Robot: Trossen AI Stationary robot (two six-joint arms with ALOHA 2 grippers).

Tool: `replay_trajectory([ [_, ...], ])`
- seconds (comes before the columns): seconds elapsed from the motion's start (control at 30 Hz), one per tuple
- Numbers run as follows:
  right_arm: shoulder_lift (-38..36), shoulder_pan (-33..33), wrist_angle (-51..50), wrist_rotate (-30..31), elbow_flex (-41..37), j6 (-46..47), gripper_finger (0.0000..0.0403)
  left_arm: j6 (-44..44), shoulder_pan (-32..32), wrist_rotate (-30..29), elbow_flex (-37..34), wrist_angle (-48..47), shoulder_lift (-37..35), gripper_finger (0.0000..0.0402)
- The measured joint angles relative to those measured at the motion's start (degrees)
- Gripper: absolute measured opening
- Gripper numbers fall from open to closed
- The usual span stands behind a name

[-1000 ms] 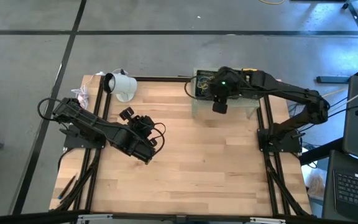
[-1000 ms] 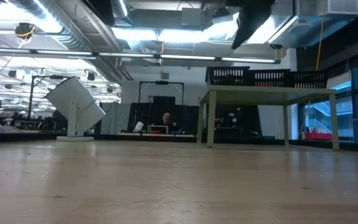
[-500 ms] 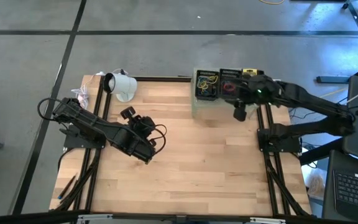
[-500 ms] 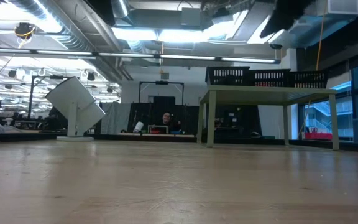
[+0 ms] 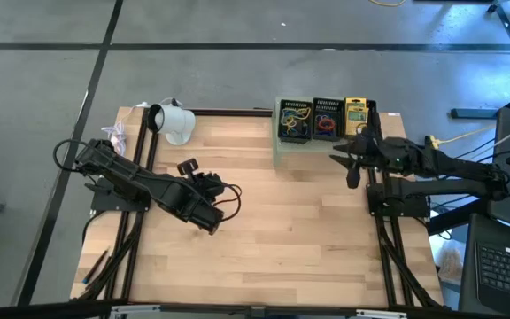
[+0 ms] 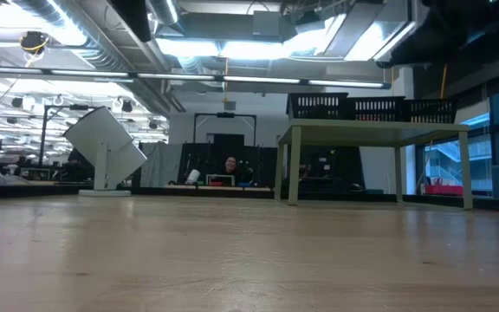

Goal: Pick & Place Office Desk Supplies
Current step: Return to Home Position

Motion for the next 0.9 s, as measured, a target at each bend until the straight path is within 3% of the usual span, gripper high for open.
replay_trajectory([
  [0.23, -3.6, 4.1, 11.2, 1.1, -9.1, 2.0, 0.0143, -0.4, 0.0, 2.7, 0.0, 5.4, 0.0, 0.0102],
  [0.53, -3.5, 9.5, 30.0, 1.1, -19.9, 3.5, 0.0143, 3.3, 0.2, -3.9, 0.0, 13.7, 0.0, 0.0102],
  [0.9, -3.5, 14.8, 39.4, 10.8, -28.6, 4.4, 0.0143, -1.7, 0.2, -7.6, 0.0, 15.5, 0.0, 0.0102],
])
